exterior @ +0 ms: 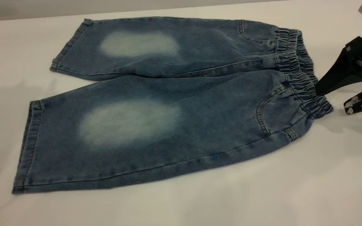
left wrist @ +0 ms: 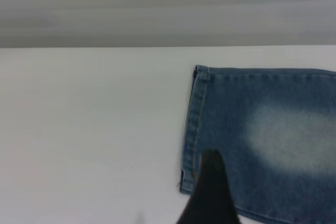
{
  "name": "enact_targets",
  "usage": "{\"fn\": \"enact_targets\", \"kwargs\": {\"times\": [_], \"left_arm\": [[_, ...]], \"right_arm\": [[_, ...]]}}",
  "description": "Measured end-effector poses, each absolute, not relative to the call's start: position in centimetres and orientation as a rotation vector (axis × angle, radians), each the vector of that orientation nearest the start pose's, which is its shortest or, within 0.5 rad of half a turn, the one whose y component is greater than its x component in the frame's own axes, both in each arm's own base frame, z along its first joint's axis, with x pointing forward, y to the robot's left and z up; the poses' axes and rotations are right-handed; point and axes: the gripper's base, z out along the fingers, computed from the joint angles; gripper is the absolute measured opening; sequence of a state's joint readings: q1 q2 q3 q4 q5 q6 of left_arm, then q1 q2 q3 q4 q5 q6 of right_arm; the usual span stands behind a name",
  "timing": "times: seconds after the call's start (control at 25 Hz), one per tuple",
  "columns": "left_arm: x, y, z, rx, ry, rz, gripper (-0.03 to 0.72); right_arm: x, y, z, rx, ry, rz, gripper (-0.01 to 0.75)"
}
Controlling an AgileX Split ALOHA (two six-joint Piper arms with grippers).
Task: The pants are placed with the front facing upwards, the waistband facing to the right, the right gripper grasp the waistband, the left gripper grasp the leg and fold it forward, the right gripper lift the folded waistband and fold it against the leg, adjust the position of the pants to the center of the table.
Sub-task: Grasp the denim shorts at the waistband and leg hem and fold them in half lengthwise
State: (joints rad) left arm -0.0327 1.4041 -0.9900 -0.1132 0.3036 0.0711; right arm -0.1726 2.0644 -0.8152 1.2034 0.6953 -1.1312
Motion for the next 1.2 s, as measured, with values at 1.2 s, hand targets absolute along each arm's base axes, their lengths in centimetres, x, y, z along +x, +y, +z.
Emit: {"fn": "enact_targets", "kwargs": {"times": [1.2], "left_arm": [[30.9,-1.3,29.5,0.014,2.200,-0.076,0.510]], "right_arm": [[30.3,1.2,3.7,0.152,2.735,1.071,0.573]]}}
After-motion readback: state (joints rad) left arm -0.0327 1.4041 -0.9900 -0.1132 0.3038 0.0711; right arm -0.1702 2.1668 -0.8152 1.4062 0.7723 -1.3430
